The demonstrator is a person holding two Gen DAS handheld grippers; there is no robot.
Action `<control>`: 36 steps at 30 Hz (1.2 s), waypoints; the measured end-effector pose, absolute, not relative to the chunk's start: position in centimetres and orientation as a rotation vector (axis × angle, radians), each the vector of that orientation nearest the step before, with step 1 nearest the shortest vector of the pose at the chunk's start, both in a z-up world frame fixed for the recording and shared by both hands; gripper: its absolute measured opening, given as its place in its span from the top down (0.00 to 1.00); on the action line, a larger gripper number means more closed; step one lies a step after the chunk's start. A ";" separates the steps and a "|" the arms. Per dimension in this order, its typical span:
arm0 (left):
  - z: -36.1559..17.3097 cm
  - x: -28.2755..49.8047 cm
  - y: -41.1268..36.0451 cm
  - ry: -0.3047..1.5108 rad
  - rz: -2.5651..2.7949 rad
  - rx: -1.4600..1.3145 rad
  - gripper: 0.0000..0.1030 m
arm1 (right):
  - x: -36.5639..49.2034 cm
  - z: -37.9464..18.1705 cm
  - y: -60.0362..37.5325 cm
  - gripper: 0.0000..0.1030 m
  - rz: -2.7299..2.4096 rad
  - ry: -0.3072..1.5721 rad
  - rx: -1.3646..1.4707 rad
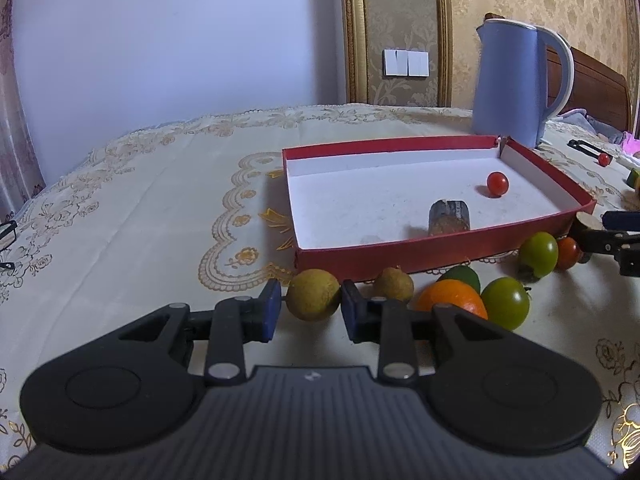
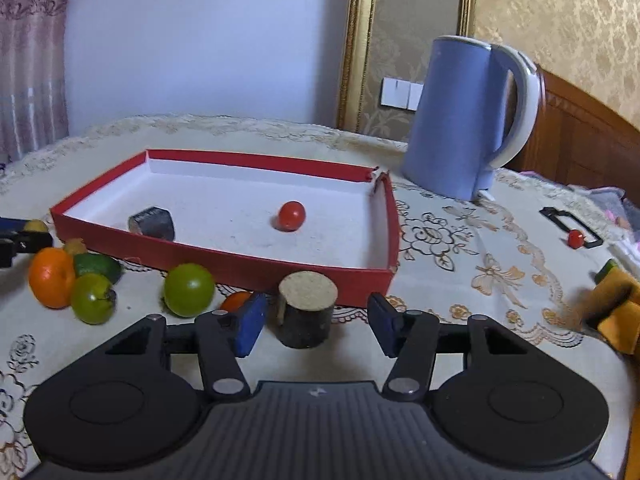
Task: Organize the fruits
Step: 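Carry the yellow fruit into the tray and open the left tool while the right tool holds the cylinder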
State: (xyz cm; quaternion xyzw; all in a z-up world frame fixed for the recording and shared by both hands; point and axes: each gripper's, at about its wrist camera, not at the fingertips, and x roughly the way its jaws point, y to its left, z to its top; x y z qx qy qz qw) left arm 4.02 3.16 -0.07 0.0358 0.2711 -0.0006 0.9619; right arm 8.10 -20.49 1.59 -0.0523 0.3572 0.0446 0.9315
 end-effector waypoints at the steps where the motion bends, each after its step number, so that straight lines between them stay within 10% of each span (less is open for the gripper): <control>1: -0.1 4.0 3.2 0.549 -0.002 0.072 0.72 | 8.3 1.5 -20.7 0.46 0.084 0.738 -0.101; 5: 0.0 4.0 3.1 0.548 -0.004 0.073 0.72 | 9.3 1.0 -21.4 0.69 0.117 0.775 -0.053; 36: 4.0 9.6 -2.1 0.460 0.004 0.133 0.71 | 1.0 4.6 -18.0 0.70 0.091 0.533 -0.027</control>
